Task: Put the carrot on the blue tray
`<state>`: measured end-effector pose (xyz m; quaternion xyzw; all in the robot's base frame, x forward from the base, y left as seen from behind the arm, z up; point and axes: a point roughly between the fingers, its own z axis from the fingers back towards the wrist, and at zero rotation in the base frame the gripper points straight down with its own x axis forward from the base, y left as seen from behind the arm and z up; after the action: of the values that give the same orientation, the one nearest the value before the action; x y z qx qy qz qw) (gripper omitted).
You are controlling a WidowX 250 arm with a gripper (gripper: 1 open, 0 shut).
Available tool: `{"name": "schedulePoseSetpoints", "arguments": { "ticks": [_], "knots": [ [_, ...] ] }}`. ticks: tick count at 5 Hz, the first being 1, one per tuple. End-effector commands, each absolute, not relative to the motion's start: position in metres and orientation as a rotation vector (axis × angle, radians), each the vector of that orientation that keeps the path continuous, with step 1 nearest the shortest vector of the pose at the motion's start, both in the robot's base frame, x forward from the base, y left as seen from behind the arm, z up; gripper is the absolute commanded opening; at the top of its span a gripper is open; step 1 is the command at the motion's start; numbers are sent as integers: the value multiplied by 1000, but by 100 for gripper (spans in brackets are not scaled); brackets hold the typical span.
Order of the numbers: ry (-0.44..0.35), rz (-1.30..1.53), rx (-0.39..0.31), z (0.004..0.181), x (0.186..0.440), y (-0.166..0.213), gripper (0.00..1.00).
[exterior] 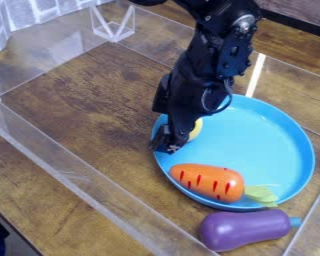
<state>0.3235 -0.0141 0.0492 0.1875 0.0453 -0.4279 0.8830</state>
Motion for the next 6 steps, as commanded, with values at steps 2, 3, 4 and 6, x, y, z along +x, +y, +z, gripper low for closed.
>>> {"name": "schedulePoseSetpoints", "arguments": {
  "ticks": [2,3,4,6],
  "knots": [
    [19,-874,389,59,339,-9,100],
    [9,-869,390,60,342,-6,100],
    [1,-878,390,53,343,-8,100],
    [10,-888,396,51,345,-7,0]
  ]
}}
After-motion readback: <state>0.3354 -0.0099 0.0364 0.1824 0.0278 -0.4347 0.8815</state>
